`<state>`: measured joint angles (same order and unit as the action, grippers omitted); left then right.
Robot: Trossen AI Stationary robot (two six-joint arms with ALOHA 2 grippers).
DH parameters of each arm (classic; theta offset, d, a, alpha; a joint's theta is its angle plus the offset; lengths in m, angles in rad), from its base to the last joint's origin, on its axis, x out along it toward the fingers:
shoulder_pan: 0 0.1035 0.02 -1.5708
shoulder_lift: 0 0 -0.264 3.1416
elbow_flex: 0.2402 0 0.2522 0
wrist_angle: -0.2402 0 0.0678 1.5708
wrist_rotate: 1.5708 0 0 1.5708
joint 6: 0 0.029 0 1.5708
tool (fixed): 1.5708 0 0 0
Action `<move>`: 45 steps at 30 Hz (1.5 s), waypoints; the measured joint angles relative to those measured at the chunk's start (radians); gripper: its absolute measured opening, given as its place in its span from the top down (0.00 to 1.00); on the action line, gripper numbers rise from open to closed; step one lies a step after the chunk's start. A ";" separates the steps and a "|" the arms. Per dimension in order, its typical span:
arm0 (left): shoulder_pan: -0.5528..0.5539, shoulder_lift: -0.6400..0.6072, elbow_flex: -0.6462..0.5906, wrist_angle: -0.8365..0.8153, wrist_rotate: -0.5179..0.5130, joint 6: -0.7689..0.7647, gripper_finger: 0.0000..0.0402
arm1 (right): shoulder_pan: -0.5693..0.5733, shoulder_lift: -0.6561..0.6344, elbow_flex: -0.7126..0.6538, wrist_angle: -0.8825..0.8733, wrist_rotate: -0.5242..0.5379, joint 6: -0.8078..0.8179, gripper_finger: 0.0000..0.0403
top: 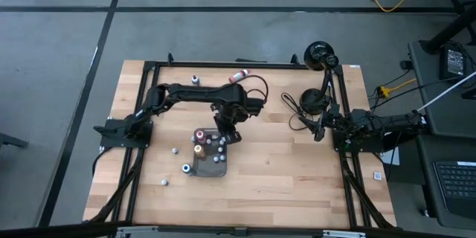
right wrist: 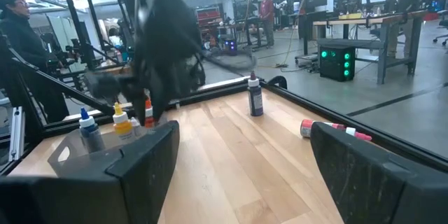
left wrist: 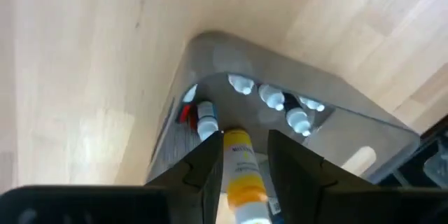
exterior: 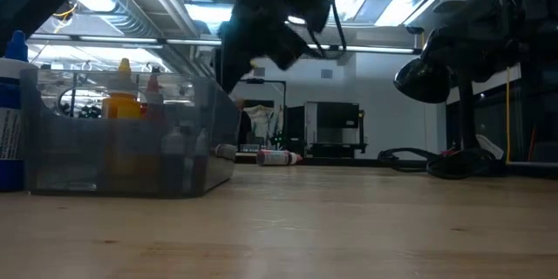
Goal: Pick & Place food coloring
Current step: Put the blue food coloring bottle into the bin
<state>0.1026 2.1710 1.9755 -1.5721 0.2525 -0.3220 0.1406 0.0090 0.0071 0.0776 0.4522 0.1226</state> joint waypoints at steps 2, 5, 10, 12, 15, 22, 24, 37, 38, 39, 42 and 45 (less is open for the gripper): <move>-0.001 -0.028 0.000 0.001 -0.026 -0.032 0.73 | 0.000 0.000 0.000 0.000 0.000 0.000 0.20; -0.001 -0.080 0.000 0.001 -0.093 -0.048 0.71 | 0.000 0.000 0.000 0.000 0.000 0.000 0.20; -0.012 -0.172 0.000 0.000 -0.197 -0.062 0.61 | 0.000 0.000 0.000 0.000 0.000 0.000 0.20; -0.018 -0.214 -0.006 0.002 -0.215 -0.063 0.55 | 0.000 0.000 0.000 0.000 0.000 0.000 0.20; -0.029 -0.282 -0.027 0.002 -0.229 -0.066 0.47 | 0.000 0.000 0.000 0.000 0.000 0.000 0.20; -0.077 -0.462 -0.128 0.000 -0.254 0.056 0.40 | 0.000 0.000 0.000 0.000 0.000 0.000 0.20; -0.090 -0.515 -0.172 0.003 -0.294 0.063 0.40 | 0.000 0.000 0.000 0.000 0.000 0.000 0.20; -0.122 -0.870 -0.596 0.331 -0.415 -0.020 0.41 | 0.000 0.000 0.000 0.000 0.000 0.000 0.20; -0.122 -0.894 -0.635 0.361 -0.416 -0.030 0.41 | 0.000 0.000 0.000 0.000 0.000 0.000 0.20; -0.121 -0.917 -0.671 0.389 -0.416 -0.035 0.41 | 0.000 0.000 0.000 0.000 0.000 0.000 0.20; -0.121 -0.989 -0.776 0.469 -0.417 -0.066 0.41 | 0.000 0.000 0.000 0.000 0.000 0.000 0.20; -0.121 -1.073 -0.883 0.502 -0.434 -0.118 0.41 | 0.000 0.000 0.000 0.000 0.000 0.000 0.20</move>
<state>-0.0181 1.0981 1.0930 -1.0700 -0.1812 -0.4404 0.1408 0.0086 0.0071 0.0776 0.4519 0.1226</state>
